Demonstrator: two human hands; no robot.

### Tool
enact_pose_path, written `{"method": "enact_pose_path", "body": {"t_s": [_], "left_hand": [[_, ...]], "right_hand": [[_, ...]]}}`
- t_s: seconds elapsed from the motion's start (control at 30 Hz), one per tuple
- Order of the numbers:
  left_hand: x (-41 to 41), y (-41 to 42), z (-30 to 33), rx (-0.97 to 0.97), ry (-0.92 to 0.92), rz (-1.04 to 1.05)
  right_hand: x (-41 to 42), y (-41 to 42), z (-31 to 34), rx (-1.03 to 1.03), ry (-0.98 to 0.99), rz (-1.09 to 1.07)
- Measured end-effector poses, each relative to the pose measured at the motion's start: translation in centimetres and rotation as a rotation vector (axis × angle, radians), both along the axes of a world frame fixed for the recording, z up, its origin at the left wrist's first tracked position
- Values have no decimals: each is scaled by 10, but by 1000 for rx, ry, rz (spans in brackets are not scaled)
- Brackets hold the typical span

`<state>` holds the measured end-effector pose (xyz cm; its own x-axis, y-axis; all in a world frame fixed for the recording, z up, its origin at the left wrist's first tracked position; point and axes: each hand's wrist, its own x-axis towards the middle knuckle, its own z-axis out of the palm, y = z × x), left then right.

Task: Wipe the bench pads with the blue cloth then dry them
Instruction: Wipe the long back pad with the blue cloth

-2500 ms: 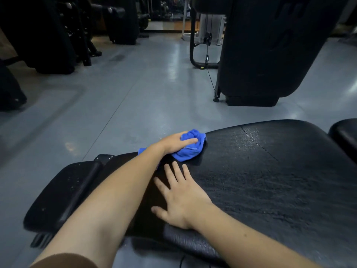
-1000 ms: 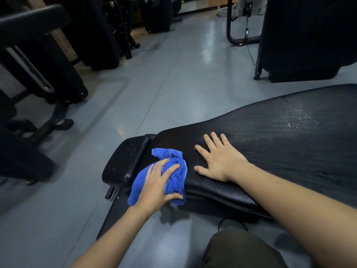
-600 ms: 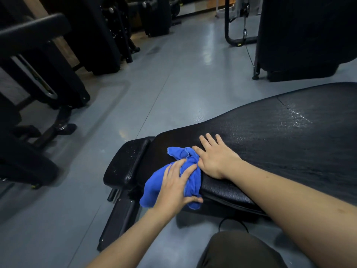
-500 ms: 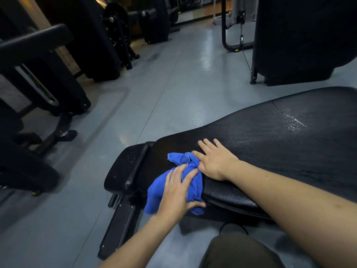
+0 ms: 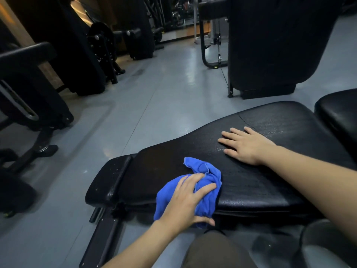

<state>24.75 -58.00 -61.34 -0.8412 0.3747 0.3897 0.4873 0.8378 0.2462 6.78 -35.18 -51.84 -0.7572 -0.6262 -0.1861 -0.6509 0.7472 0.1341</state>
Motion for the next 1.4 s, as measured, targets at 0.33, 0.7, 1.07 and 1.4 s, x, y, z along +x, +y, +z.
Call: {"method": "enact_pose_path", "body": {"t_s": [0.33, 0.7, 1.07, 1.4], "left_hand": [[-10, -57, -1, 32, -137, 41], [-36, -175, -21, 438, -314, 425], [-146, -166, -15, 446, -460, 606], [-234, -24, 36, 316, -480, 296]], "right_hand": [[3, 2, -3, -42, 11, -22], [1, 1, -4, -45, 12, -11], [-1, -1, -10, -49, 33, 10], [20, 5, -8, -114, 101, 137]]}}
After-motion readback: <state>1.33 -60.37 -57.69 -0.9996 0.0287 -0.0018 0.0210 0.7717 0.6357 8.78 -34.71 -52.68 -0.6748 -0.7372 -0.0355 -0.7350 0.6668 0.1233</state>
